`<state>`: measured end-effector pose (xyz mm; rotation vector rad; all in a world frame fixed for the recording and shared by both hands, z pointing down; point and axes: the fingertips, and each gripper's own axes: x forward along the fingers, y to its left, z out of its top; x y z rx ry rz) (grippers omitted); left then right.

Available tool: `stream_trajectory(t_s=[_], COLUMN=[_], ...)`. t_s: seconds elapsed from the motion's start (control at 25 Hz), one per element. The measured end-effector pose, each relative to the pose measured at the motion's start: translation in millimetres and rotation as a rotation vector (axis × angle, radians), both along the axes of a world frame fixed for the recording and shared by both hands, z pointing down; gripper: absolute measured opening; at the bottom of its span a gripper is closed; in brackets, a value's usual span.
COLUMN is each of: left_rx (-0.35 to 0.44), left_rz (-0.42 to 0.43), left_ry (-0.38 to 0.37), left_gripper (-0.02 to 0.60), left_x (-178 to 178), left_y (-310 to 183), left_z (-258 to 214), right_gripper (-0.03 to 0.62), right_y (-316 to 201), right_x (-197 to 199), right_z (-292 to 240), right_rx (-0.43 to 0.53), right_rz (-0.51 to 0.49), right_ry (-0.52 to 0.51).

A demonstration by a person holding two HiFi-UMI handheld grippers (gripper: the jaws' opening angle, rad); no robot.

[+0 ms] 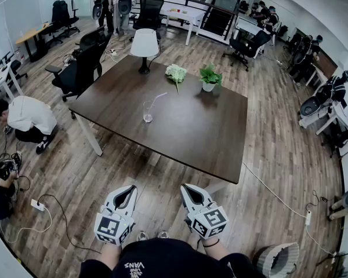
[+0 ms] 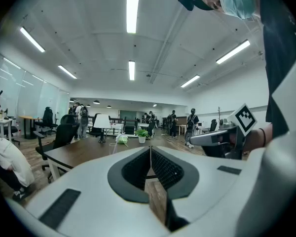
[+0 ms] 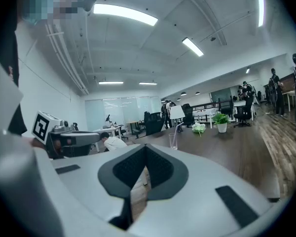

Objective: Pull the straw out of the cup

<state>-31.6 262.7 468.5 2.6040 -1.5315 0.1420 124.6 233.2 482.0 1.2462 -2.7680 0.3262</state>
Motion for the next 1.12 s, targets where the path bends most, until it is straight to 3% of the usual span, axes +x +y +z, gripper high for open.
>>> stream_trajectory(t_s=[0.44,0.6,1.12], left_rx=[0.022,0.022,0.005], left_rz=[-0.008,-0.013,-0.05], left_ry=[-0.006,-0.003,-0.009], left_gripper=[0.018,0.018,0.018], left_x=[3.1,6.7,30.4], left_y=[2.8,2.5,9.0], left_z=[0.0,0.4,12.2], right_gripper=[0.017,0.017,0.018], right_y=[0.7,1.6,4.3], right_x=[-0.9,-1.8,20.9], right_z=[0.8,0.0,8.5], right_rx=[0.007,-0.006,-0.006], right_rz=[-0.027,-0.067,-0.101], right_ry=[0.007,-0.041,-0.044])
